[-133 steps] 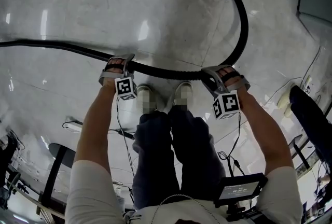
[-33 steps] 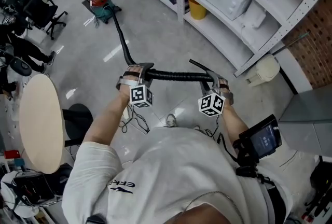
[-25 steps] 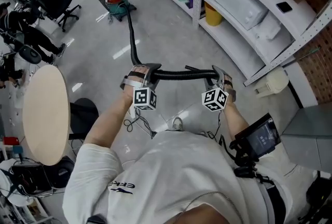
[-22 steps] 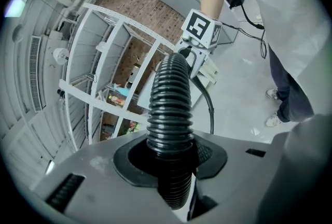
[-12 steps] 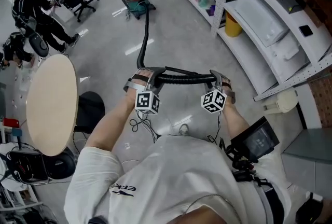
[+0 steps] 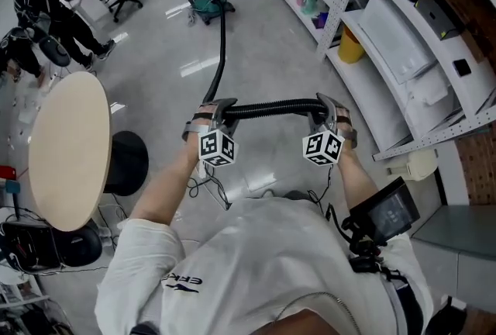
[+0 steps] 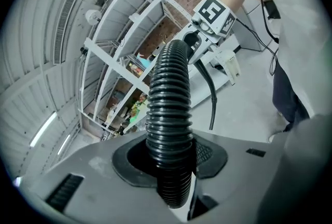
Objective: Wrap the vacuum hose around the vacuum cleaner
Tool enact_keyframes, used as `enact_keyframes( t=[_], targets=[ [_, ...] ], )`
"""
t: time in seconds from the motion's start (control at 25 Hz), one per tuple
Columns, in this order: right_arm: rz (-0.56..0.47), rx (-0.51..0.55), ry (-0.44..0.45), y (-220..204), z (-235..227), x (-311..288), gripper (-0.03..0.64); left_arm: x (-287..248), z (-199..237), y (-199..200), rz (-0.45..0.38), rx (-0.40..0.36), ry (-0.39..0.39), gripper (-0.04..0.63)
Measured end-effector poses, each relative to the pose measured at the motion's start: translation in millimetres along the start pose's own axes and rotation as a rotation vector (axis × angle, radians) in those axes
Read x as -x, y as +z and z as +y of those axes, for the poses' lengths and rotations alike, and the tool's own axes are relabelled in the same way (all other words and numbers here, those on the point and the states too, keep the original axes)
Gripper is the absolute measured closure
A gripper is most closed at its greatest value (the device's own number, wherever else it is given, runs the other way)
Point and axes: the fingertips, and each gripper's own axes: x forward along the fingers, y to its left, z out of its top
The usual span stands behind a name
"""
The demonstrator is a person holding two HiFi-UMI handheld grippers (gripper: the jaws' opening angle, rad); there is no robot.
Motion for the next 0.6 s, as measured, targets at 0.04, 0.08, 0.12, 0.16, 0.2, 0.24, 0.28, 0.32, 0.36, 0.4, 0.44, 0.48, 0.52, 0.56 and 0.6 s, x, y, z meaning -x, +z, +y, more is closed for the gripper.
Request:
enact_keyframes(
  t=[0.04, 0.08, 0.12, 0.16, 0.2, 0.24, 0.28, 0.32, 0.36, 0.4, 0.44, 0.48, 0.52, 0.56, 0.6],
  targets=[
    [0.0, 0.017, -0.008, 4, -4, -3, 0.446, -3, 1, -4, 0.004, 0.021, 0.007, 0.468],
    [0.0, 0.032, -0.017, 7, -10, -7, 0.446, -7, 4, -7, 0.007, 0.041, 0.014, 0.468],
    [0.0, 0.046, -0.026, 10, -15, -12, 0.446, -11, 6, -9, 0.009, 0.058, 0.021, 0.468],
    [0.001, 0.057, -0.032, 12, -20, -16, 0.446, -16, 9, -11, 0.013, 0.077, 0.026, 0.468],
    [0.0, 0.065, -0.036, 15, -24, -20, 0.446, -19, 10, -13, 0.017, 0.098, 0.031, 0.468],
    [-0.002, 0.071, -0.038, 16, -27, -24, 0.446, -24, 12, -15, 0.022, 0.119, 0.035, 0.468],
    [-0.005, 0.075, -0.039, 17, -31, -29, 0.446, -29, 14, -17, 0.026, 0.139, 0.039, 0.468],
    [-0.01, 0.079, -0.041, 18, -36, -36, 0.446, -35, 18, -17, 0.03, 0.155, 0.045, 0.468],
    [-0.016, 0.082, -0.042, 19, -42, -43, 0.446, -41, 21, -18, 0.033, 0.169, 0.051, 0.468],
    [-0.024, 0.086, -0.041, 20, -47, -50, 0.446, -48, 25, -20, 0.038, 0.183, 0.056, 0.468],
    [-0.034, 0.091, -0.038, 22, -51, -59, 0.446, -55, 29, -22, 0.044, 0.198, 0.062, 0.468],
    [-0.045, 0.096, -0.034, 23, -56, -68, 0.446, -62, 33, -23, 0.052, 0.214, 0.068, 0.468],
    [-0.056, 0.099, -0.028, 24, -61, -77, 0.446, -69, 37, -25, 0.061, 0.232, 0.072, 0.468],
    [-0.068, 0.102, -0.021, 24, -65, -86, 0.446, -77, 41, -27, 0.071, 0.251, 0.076, 0.468],
    [-0.08, 0.104, -0.013, 25, -69, -96, 0.446, -84, 45, -30, 0.081, 0.269, 0.079, 0.468]
  ],
)
